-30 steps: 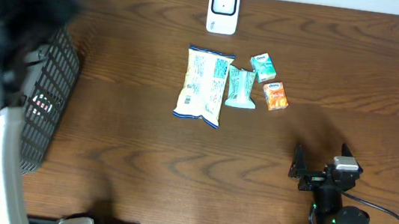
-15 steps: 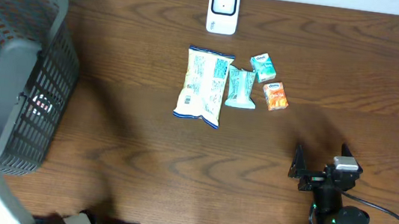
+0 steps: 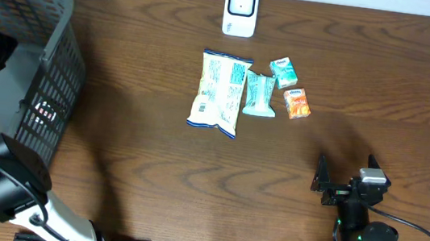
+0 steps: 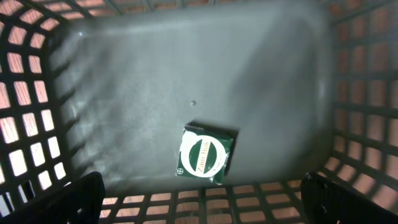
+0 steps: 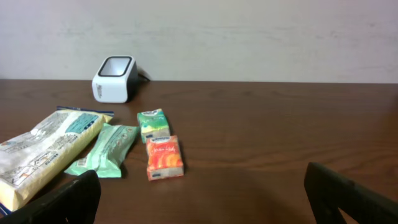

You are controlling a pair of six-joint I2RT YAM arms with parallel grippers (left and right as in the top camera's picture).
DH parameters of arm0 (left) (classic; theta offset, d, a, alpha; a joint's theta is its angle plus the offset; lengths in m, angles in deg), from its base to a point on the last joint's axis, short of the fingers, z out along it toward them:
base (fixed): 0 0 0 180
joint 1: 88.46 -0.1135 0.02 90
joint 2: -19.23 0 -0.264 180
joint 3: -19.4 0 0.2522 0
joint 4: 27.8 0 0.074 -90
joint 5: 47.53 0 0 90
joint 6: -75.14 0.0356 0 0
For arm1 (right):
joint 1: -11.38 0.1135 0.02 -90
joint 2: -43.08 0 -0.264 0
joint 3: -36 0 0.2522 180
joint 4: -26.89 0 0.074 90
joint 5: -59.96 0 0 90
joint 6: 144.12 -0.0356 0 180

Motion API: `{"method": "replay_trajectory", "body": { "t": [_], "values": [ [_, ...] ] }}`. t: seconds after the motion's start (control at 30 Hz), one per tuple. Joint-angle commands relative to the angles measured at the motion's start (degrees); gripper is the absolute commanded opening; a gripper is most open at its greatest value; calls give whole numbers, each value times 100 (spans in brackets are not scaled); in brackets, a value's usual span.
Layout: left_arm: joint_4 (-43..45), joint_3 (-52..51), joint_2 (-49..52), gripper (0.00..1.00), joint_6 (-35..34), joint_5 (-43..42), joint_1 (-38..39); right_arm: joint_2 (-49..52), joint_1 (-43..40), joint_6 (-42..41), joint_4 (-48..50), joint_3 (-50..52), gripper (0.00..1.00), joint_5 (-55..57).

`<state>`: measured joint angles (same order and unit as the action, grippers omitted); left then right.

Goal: Scan the item barcode
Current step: 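Release the teal Kleenex pack beside the orange pack, withdraw left gripper, then reach into the grey basket and grasp the green Zam-Buk box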

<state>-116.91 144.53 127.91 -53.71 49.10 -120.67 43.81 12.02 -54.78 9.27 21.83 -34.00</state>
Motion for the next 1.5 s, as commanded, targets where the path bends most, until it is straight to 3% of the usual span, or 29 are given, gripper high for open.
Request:
{"method": "replay_trajectory", "body": {
  "t": [0.0,0.27,0.57,0.83,1.0,1.47],
  "values": [
    [-76,162,111,100,-286,153,-9,-31,-28,-57,-24,7,99,42],
    [-15,-404,160,100,-750,155,109,-28,-28,-57,-24,7,99,42],
    [734,-1185,282,100,-101,153,186,-31,-28,-57,-24,7,99,42],
    [984,-1711,286,100,-98,109,181,-28,-28,-57,-24,7,99,42],
    [1556,-2186,289,99,269,-485,181,-31,-28,-57,-24,4,99,42],
    [2203,-3010,289,99,258,-492,181,-31,-28,-57,-24,7,99,42]
  ]
}}
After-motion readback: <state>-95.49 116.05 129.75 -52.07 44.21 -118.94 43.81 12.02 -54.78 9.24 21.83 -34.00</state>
